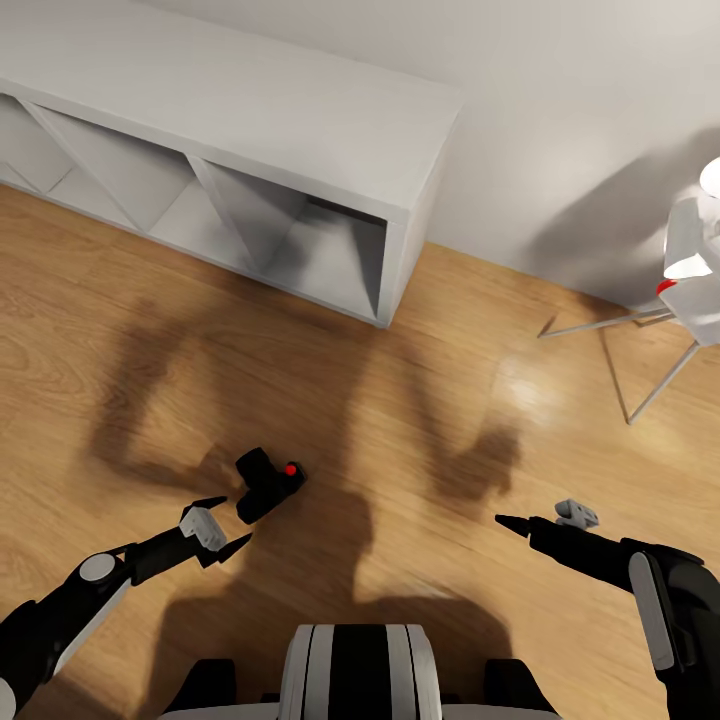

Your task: Attach the digital camera to the camera tripod in the bedroom.

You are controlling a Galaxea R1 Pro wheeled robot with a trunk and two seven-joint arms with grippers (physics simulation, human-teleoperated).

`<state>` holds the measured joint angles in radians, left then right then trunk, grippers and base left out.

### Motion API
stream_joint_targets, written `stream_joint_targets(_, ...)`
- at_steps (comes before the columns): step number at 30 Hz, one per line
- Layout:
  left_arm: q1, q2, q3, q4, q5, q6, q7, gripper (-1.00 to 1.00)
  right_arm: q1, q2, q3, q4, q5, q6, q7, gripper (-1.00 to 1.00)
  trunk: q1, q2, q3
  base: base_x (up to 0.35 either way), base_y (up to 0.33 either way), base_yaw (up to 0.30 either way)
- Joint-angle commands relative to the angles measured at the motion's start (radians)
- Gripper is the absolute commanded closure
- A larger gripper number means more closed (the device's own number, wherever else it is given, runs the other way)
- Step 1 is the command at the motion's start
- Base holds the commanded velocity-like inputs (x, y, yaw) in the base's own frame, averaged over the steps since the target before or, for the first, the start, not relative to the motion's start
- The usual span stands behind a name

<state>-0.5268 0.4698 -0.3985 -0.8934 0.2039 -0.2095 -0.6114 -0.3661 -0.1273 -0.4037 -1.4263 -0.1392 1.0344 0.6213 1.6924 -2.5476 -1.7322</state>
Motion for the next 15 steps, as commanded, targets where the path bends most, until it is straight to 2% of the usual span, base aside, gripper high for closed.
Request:
stream_joint_targets(1,-0.001,0.001,-0.004,0.001,0.007,-0.004,-0.001,-1.0,-0.001,0.0,-0.001,0.0,-0.006,0.007,-0.002,-1.0,0.0,0.0,0.0,0.001,0.002,0.0)
stream_joint_targets(11,-0.001,0.001,-0.005,0.002,0.006,-0.006,-0.001,-1.0,-0.001,0.0,-0.001,0.0,-0.006,0.007,-0.002,-1.0,0.0,0.0,0.0,0.0,0.0,0.0)
stream_joint_targets(15,0.002,0.001,0.018,-0.021,0.001,-0.009,-0.007,-1.0,0.001,0.005,-0.001,0.001,-0.006,0.007,-0.002,-1.0,0.0,0.0,0.0,0.0,0.0,0.0)
